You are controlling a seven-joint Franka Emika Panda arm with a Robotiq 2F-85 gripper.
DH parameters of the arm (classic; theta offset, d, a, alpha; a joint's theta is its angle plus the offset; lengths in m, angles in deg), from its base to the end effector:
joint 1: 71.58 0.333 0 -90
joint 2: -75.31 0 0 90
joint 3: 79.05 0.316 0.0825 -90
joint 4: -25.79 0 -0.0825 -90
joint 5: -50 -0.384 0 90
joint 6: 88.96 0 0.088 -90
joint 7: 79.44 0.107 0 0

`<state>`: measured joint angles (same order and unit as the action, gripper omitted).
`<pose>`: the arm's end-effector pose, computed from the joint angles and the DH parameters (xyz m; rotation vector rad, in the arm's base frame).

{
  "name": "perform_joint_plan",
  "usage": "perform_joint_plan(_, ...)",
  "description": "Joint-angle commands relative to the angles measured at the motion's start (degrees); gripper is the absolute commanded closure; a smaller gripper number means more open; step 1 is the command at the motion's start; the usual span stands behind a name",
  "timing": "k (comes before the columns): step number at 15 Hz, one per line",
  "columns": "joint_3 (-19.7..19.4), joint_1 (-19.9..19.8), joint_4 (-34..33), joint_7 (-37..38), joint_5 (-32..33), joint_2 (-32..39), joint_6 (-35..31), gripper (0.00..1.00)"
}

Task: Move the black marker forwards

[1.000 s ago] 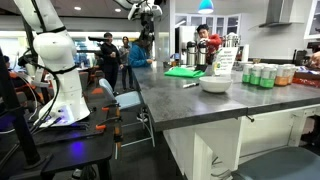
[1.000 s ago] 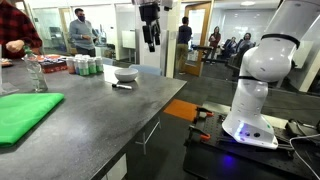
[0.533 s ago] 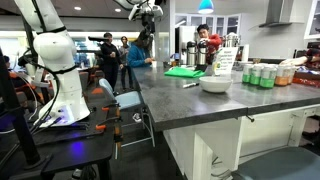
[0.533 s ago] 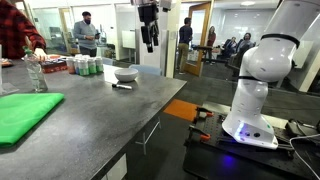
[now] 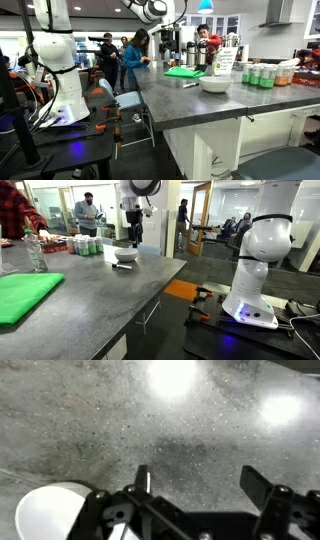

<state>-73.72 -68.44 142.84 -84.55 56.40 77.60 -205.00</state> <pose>0.5471 0.0746 0.4177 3.0119 0.4383 -0.0829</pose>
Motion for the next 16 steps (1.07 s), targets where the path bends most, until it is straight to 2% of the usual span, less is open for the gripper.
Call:
perform_joint_plan(1,-1.20,-0.74,-6.48,-6.03,-3.46,8.47,-1.89,0.00)
perform_joint_plan(10,-1.00,-2.36,-19.11,-9.93,-3.99,22.78,-1.59,0.00)
perform_joint_plan(13,-0.95,-2.98,-21.28,-10.42,-5.01,25.75,-1.70,0.05)
perform_joint_plan(16,-1.04,-3.51,-22.29,-9.97,-5.46,27.96,-1.93,0.17)
